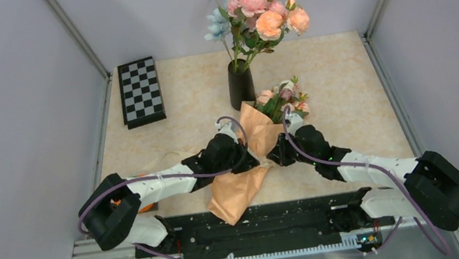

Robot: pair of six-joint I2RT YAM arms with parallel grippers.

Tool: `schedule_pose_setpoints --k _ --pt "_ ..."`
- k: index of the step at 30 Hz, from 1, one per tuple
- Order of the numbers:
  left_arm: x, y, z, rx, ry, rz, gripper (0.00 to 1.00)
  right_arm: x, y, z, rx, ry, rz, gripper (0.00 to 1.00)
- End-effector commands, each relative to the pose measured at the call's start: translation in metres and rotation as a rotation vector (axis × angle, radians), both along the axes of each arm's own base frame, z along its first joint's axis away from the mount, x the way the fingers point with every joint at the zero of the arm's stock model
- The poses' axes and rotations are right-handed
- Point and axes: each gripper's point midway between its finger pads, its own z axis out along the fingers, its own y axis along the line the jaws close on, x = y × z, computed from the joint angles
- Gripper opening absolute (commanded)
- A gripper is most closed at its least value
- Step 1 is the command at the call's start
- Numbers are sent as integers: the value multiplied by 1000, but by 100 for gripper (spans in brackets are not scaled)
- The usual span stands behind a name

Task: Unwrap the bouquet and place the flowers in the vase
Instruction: Untie the ribbon from the wrapping paper.

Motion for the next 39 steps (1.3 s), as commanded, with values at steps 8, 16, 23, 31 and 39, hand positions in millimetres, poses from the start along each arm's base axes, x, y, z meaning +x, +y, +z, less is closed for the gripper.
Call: schedule_pose_setpoints --k 8,16,23,31,39 --pt "1 6 2 45 -88 -76 0 0 -12 -17 -98 -16 31 22" --pt "-1 5 0 61 -106 -116 0 -2 -1 -8 -45 -21 77 30" --pt "-3 6 1 70 -139 -155 0 -1 2 -3 16 -1 108 32" --pt "-5 4 3 62 -153 -176 0 -5 11 -3 52 21 173 34" --pt "-5 3 4 57 -161 -187 0 -5 19 -10 55 45 216 30"
